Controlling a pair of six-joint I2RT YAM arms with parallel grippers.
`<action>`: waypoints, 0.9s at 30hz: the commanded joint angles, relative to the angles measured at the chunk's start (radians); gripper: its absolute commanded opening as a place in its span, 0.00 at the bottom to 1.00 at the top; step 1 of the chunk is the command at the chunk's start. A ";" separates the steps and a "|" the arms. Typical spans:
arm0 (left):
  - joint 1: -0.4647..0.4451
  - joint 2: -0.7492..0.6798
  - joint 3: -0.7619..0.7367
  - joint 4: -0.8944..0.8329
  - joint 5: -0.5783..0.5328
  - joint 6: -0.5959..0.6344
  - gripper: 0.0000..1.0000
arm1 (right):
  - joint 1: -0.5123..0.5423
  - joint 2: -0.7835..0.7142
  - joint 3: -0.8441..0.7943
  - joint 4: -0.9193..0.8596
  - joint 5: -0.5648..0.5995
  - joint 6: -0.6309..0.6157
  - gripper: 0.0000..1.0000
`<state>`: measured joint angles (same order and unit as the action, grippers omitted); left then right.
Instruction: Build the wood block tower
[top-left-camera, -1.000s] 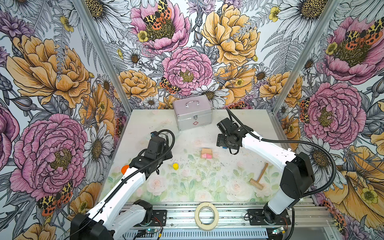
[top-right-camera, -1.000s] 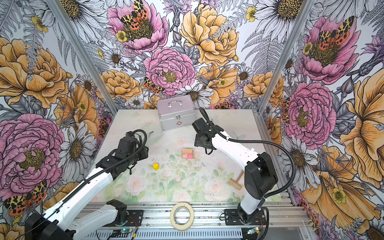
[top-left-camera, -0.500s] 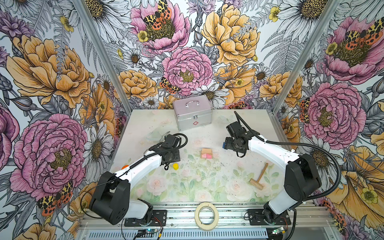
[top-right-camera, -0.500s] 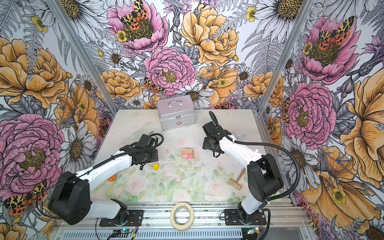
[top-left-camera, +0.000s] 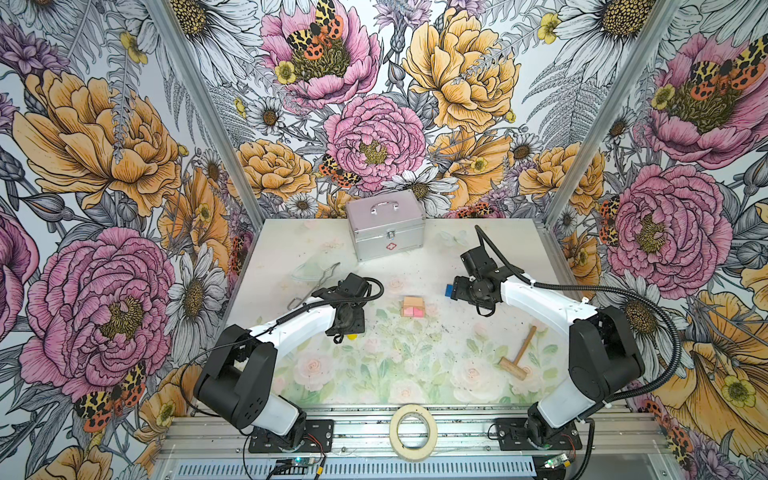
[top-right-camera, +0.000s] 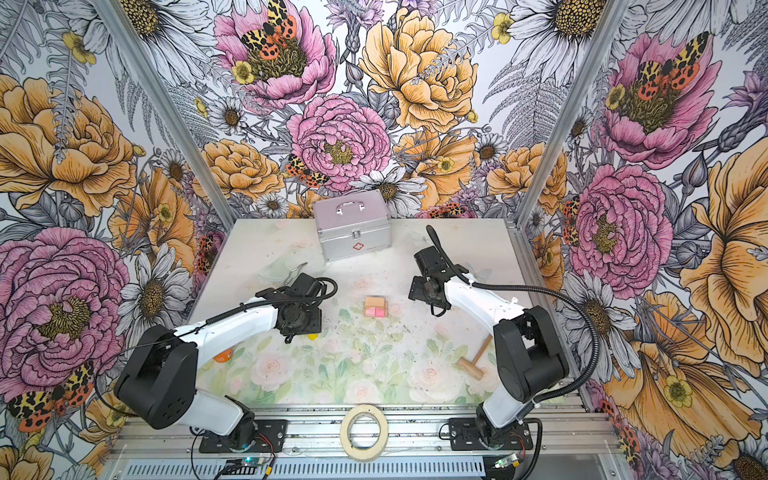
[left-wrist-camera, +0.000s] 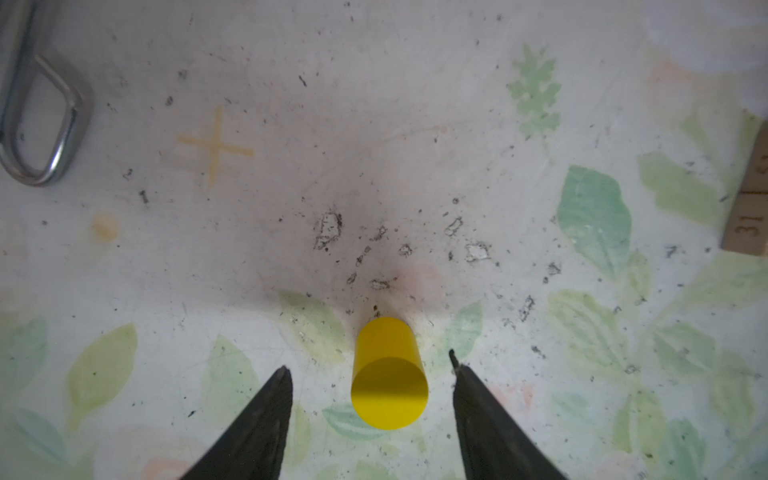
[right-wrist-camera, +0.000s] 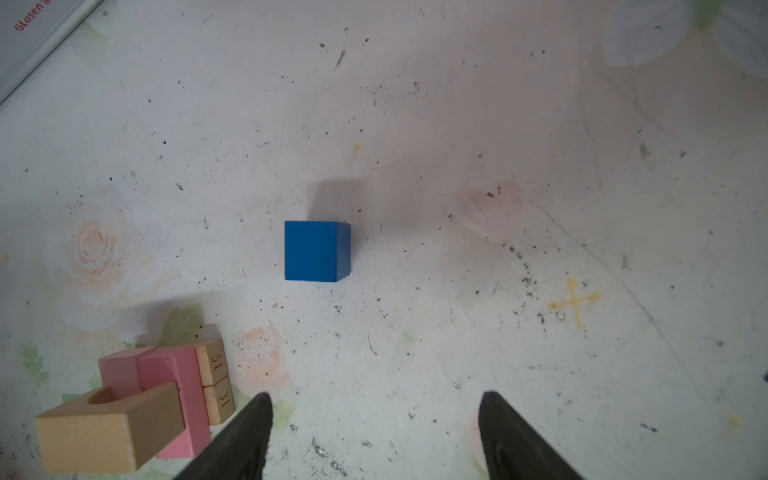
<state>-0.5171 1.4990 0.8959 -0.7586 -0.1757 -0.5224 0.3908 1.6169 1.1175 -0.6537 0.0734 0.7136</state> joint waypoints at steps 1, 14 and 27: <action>-0.006 0.016 0.024 -0.013 -0.008 -0.011 0.59 | -0.010 -0.032 -0.019 0.033 -0.014 -0.010 0.80; -0.007 0.085 0.042 -0.004 0.012 -0.019 0.44 | -0.024 -0.048 -0.046 0.045 -0.024 -0.007 0.80; -0.008 0.089 0.059 0.001 0.026 -0.015 0.23 | -0.029 -0.048 -0.056 0.049 -0.034 -0.006 0.80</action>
<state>-0.5209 1.5826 0.9184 -0.7628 -0.1635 -0.5350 0.3668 1.5959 1.0676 -0.6292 0.0471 0.7128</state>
